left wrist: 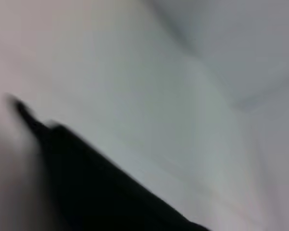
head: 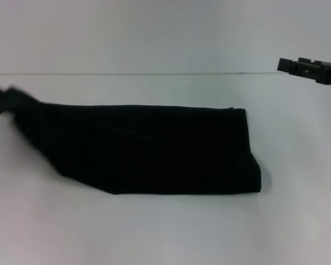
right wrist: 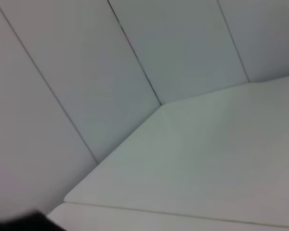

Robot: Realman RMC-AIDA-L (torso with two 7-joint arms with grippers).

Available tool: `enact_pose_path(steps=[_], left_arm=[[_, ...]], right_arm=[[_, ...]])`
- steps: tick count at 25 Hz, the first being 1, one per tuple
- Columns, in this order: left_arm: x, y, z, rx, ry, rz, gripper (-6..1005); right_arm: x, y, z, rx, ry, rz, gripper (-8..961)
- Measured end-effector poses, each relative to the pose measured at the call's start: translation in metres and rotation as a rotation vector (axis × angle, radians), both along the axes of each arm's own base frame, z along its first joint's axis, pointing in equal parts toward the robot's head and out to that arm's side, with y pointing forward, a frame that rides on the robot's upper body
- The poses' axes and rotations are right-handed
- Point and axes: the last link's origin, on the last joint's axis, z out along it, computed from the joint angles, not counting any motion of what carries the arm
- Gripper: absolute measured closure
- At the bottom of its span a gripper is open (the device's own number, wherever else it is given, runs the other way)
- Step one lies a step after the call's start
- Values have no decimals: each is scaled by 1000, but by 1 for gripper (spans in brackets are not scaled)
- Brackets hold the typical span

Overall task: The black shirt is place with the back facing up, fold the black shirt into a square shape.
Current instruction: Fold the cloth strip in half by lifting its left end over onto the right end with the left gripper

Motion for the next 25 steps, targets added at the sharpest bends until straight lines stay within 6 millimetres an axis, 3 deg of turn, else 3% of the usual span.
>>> enact_pose_path(steps=[2, 4, 7, 11, 14, 16, 18, 20, 25], left_arm=[[49, 22, -19, -75, -119, -167, 949], [85, 36, -42, -137, -190, -266, 949], [148, 57, -107, -247, -241, -388, 948], [191, 61, -186, -285, -225, -393, 918], [201, 56, -237, -232, -236, -354, 887], [196, 41, -268, -203, -269, -285, 867], [186, 24, -288, -154, -290, -233, 847], [179, 9, -296, -100, -319, -221, 827], [174, -13, -278, -19, -484, -302, 776]], right_arm=[[4, -3, 4, 11, 0, 3, 56], [13, -9, 12, 37, 2, 1, 55], [27, -18, 24, 77, 0, -6, 55], [46, -31, 46, 111, -13, -22, 55], [54, -38, 56, 123, -27, -22, 56], [59, -41, 62, 127, -39, -25, 56], [61, -43, 64, 127, -52, -26, 56], [62, -43, 66, 123, -60, -26, 56], [63, -44, 64, 63, -70, -47, 55]])
